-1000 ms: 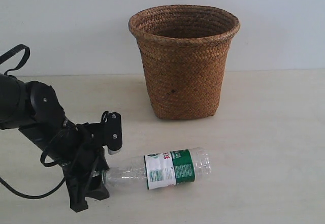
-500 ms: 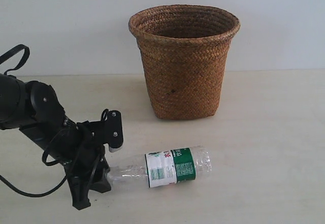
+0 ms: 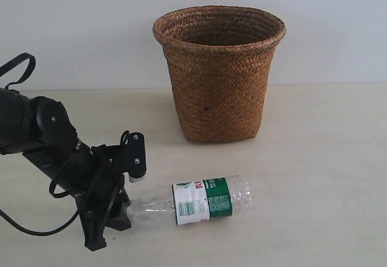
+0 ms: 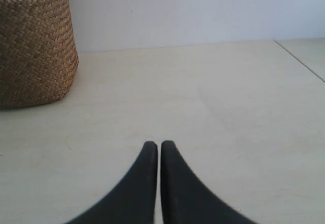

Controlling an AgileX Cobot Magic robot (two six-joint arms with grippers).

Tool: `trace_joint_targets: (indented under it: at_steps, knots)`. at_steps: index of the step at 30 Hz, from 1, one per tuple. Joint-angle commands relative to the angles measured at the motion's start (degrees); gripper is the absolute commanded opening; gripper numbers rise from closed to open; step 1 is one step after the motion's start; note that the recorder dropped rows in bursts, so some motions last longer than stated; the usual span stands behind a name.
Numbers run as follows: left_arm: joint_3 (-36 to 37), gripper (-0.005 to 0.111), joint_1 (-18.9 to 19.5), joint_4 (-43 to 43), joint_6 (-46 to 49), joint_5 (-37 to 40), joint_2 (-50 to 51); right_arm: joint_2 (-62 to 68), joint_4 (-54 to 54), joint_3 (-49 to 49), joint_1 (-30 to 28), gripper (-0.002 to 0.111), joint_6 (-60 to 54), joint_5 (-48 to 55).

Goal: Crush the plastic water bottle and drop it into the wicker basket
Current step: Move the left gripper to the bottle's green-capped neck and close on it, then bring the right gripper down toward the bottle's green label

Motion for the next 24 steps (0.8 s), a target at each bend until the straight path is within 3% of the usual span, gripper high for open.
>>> trace_joint_targets:
  at_steps: [1,10,13,16,20,24]
  knots:
    - [0.06,0.004,-0.50,0.46,1.80,0.58,0.18,-0.03,-0.15,-0.05,-0.30,0.000,-0.17,-0.29]
    - [0.06,0.004,-0.50,1.81,2.08,0.58,0.18,-0.03,2.68,-0.05,-0.30,0.000,2.08,-2.40]
    - [0.06,0.004,-0.50,2.77,2.08,0.58,0.18,-0.03,13.61,-0.05,-0.30,0.000,11.07,-4.78]
    - [0.06,0.004,-0.50,2.88,2.08,0.69,0.18,-0.03,33.59,-0.05,-0.30,0.000,24.92,-9.94]
    - [0.06,0.004,-0.50,2.88,2.08,0.69,0.18,-0.03,36.22,-0.05,-0.30,0.000,24.82,-12.67]
    - [0.06,0.004,-0.50,2.88,1.86,1.21,0.18,0.07,35.85,-2.50,3.42,0.000,15.61,-15.99]
